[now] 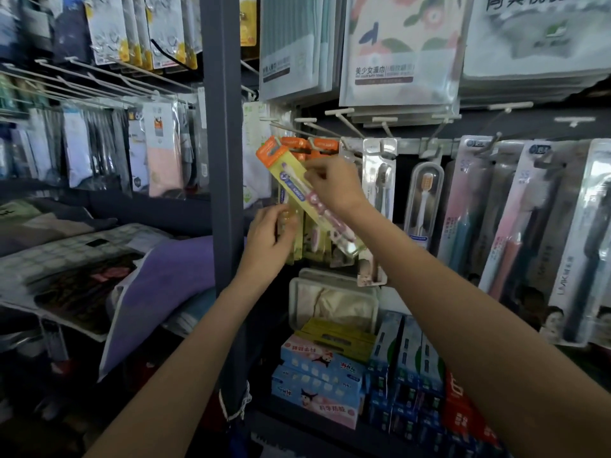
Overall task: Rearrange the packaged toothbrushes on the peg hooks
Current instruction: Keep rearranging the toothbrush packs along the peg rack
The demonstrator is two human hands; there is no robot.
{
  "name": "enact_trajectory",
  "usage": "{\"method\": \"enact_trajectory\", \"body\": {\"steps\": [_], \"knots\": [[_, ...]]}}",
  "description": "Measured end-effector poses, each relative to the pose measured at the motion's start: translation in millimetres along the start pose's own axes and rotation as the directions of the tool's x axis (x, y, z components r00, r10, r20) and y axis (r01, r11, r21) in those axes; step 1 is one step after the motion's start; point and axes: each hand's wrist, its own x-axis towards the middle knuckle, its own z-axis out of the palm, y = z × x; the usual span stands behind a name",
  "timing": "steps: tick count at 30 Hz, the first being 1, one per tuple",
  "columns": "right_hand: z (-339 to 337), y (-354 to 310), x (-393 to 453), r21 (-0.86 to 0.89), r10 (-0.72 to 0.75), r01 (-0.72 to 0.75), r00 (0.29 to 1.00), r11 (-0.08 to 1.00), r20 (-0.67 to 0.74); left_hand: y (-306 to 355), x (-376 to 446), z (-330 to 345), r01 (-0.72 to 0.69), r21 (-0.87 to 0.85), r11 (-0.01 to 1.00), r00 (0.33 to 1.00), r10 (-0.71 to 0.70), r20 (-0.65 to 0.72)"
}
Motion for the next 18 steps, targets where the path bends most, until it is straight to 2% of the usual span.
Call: {"method": "enact_trajectory", "body": {"steps": [3,7,10,12,18], "knots": [[2.8,-13.5,10.9,-0.160,-0.067,0.077,0.996,0.984,0.064,-2.9,4.4,3.7,0.104,0.001,0.995,0.989,-0.103,-0.104],[-9.0,-6.0,1.1,-0.203,-0.012,0.010,1.000,0.979,-0.009,-3.4,9.4,5.2,0.110,0.064,0.992,0.994,-0.108,-0.026],[-26.1,17.9,-11.4,-0.215,0.085,-0.086,0.996,0.973,-0.015,-10.0,10.5,1.8,0.044,0.086,0.995,0.996,-0.050,0.070],[-29.9,26.3,-12.7,-0.197,0.124,-0.134,0.990,0.971,-0.061,-13.3,13.7,4.3,0.061,0.057,0.997,0.991,-0.067,0.114],[-16.2,10.5,-17.4,-0.097,0.190,-0.201,0.975,0.975,-0.114,-15.7,16.1,11.1,0.040,0.052,0.998,0.990,-0.047,0.131]]}}
